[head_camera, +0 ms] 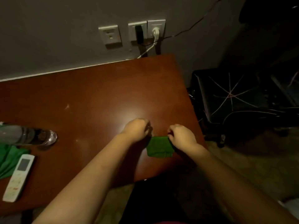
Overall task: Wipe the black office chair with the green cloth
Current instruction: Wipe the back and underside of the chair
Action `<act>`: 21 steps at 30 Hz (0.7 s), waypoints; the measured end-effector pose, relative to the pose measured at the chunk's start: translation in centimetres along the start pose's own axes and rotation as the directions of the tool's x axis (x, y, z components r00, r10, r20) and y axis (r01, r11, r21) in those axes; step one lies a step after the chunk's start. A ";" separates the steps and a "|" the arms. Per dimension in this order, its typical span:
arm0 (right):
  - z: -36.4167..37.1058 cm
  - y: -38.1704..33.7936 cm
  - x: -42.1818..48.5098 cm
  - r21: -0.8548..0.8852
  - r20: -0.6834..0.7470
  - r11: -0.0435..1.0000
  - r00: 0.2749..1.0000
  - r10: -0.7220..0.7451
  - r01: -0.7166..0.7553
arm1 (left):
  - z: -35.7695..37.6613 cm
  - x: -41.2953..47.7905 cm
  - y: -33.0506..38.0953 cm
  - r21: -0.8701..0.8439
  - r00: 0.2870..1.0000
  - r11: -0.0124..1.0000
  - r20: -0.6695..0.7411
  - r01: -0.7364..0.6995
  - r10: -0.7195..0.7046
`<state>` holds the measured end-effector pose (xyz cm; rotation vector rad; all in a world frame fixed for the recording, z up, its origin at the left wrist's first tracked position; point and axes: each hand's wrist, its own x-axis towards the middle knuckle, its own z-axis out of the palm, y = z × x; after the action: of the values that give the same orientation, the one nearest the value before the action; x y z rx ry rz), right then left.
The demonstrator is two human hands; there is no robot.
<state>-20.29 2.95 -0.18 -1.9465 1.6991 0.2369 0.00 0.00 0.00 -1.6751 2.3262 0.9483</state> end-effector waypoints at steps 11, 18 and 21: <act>3.8 0.8 -0.2 -0.076 0.128 0.997 0.991 0.034 -0.024 | 4.1 0.2 -0.3 0.024 0.985 1.000 0.170 0.020 -0.024; 4.3 1.0 -0.5 -0.033 0.076 0.999 0.996 0.041 -0.039 | 5.3 0.2 0.2 0.092 0.979 0.995 0.199 0.025 -0.043; 3.8 1.0 -0.9 0.003 0.028 1.000 1.000 0.007 -0.007 | 5.0 0.1 0.4 0.081 0.984 0.996 0.175 0.022 -0.036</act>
<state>-20.59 5.56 -3.17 -1.9264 1.6874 0.2631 -1.62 2.72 -3.87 -1.5241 2.1899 0.9439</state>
